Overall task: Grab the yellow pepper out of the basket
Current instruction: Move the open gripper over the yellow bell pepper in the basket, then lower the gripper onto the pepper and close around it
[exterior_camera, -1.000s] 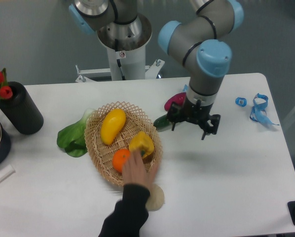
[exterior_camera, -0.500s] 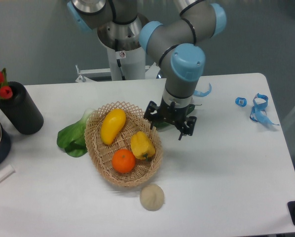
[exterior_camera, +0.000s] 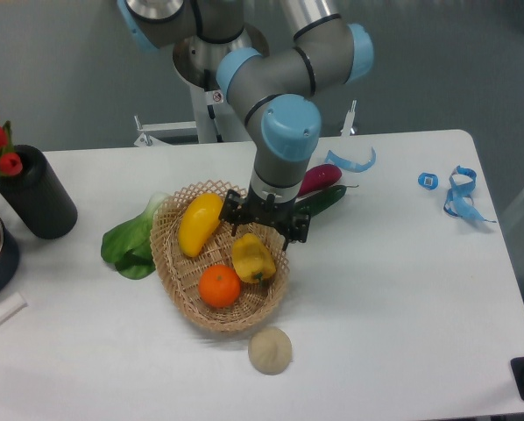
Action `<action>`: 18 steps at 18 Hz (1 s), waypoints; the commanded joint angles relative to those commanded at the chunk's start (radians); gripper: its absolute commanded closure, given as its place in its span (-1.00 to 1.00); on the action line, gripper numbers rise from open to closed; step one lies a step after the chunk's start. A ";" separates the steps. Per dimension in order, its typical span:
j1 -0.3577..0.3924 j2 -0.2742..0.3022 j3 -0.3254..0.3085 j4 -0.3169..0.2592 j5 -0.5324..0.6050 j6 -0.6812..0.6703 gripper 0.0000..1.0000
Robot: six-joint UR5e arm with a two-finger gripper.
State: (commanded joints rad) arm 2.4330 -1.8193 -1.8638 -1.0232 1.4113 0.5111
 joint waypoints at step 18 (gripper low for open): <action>-0.035 -0.083 0.006 0.005 0.060 -0.178 -1.00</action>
State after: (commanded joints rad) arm 2.3976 -1.9021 -1.8577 -1.0186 1.4711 0.3329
